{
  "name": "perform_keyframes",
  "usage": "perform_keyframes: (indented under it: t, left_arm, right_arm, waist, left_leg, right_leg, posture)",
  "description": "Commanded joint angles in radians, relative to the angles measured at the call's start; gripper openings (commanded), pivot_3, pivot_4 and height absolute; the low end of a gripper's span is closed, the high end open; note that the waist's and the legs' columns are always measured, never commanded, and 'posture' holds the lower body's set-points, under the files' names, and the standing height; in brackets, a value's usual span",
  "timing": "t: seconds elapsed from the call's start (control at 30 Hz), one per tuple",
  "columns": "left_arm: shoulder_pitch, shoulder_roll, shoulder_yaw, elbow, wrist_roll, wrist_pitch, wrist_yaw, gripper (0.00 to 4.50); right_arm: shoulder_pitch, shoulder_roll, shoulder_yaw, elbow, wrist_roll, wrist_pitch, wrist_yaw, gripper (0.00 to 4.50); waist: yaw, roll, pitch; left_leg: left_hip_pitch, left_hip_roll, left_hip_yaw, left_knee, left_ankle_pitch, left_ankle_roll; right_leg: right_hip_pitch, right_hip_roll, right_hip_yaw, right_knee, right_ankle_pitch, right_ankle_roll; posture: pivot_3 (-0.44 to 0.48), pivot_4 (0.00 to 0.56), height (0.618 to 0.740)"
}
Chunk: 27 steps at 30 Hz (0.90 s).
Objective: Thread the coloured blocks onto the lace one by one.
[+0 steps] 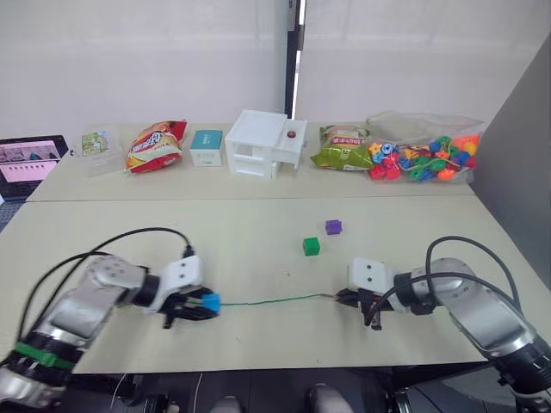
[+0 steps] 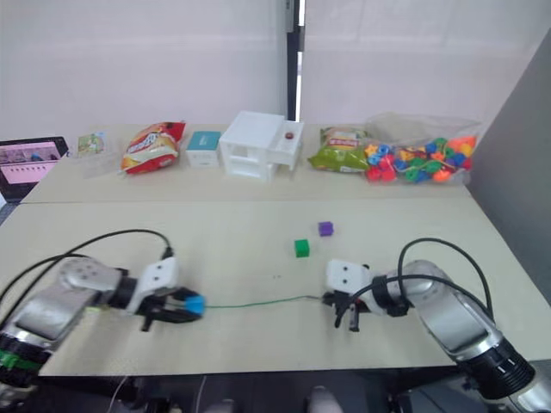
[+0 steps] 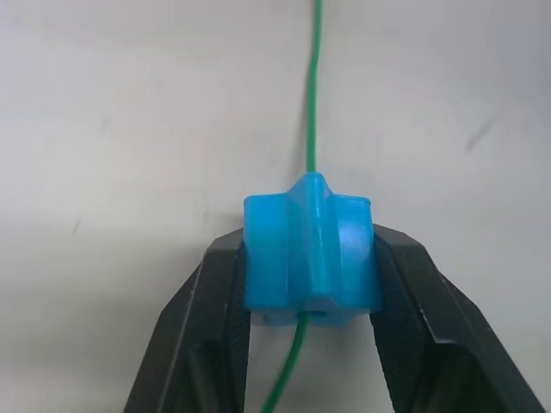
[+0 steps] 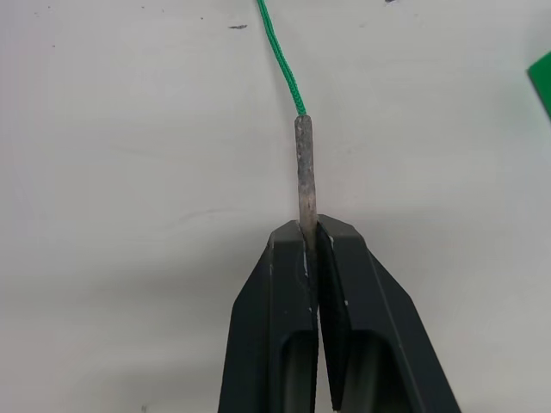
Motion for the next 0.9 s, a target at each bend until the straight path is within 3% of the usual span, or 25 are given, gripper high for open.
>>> perform_keyframes:
  t: [0.03, 0.27, 0.33, 0.53, 0.63, 0.73, 0.9]
  left_arm:
    - [0.028, 0.071, 0.060, 0.129, 0.053, -0.079, 0.003, 1.38]
    - [0.046, 0.108, 0.109, 0.200, 0.052, -0.164, -0.003, 1.38]
    - [0.039, 0.095, 0.128, 0.167, 0.020, -0.139, -0.001, 2.42]
    - [-0.003, 0.086, 0.163, -0.010, -0.103, 0.032, -0.026, 4.43]
    - [-0.059, 0.042, 0.146, -0.099, -0.167, 0.127, -0.009, 4.47]
    - [-0.125, -0.105, 0.053, -0.256, -0.228, 0.234, 0.068, 4.47]
    - [-0.169, -0.293, -0.116, -0.275, -0.119, 0.205, 0.161, 4.47]
  right_arm:
    - [0.004, -0.019, -0.041, -0.026, 0.008, 0.004, 0.005, 0.00]
    - [-0.007, -0.011, -0.031, -0.023, 0.006, 0.008, 0.007, 0.00]
    - [-0.017, 0.001, -0.024, -0.026, 0.008, 0.014, 0.007, 0.00]
    - [-0.036, 0.031, -0.006, -0.049, 0.014, 0.039, 0.011, 0.00]
    - [-0.067, 0.063, 0.018, -0.055, 0.014, 0.060, 0.011, 0.00]
    - [-0.123, 0.112, 0.065, -0.058, 0.002, 0.082, 0.008, 0.00]
    - [-0.179, 0.155, 0.113, -0.052, -0.009, 0.107, 0.005, 0.00]
  waist:
    - [-0.001, 0.000, 0.000]
    - [-0.001, 0.001, 0.001]
    - [0.000, 0.001, 0.001]
    - [0.002, 0.000, 0.002]
    - [0.001, 0.000, 0.002]
    - [0.003, 0.000, 0.002]
    - [0.001, 0.000, 0.001]
  left_leg:
    - [0.000, 0.000, 0.000, 0.000, 0.000, 0.000]
    - [0.000, 0.000, 0.001, 0.000, 0.000, 0.000]
    - [0.000, 0.000, 0.001, 0.000, 0.000, 0.000]
    - [-0.002, 0.000, 0.001, 0.001, 0.000, 0.000]
    - [-0.002, 0.000, 0.001, 0.001, 0.000, 0.000]
    - [-0.002, 0.000, 0.001, 0.001, 0.000, 0.000]
    - [-0.002, -0.001, 0.000, 0.002, 0.000, 0.001]
  right_leg:
    - [0.000, 0.000, 0.000, 0.000, 0.000, 0.000]
    - [-0.001, 0.000, 0.000, 0.001, 0.000, 0.000]
    - [-0.001, 0.000, 0.000, 0.001, 0.000, 0.000]
    - [-0.001, 0.000, 0.000, 0.001, 0.000, 0.000]
    - [-0.001, 0.000, 0.000, 0.001, 0.000, 0.000]
    - [-0.001, 0.000, 0.000, 0.001, 0.000, 0.000]
    - [-0.001, 0.000, 0.000, 0.003, 0.000, 0.000]
  posture:
    - [0.000, 0.150, 0.740]
    - [0.000, 0.150, 0.740]
    - [0.000, 0.150, 0.740]
    - [0.000, 0.150, 0.740]
    - [0.000, 0.150, 0.740]
    - [0.000, 0.150, 0.740]
    - [0.000, 0.150, 0.740]
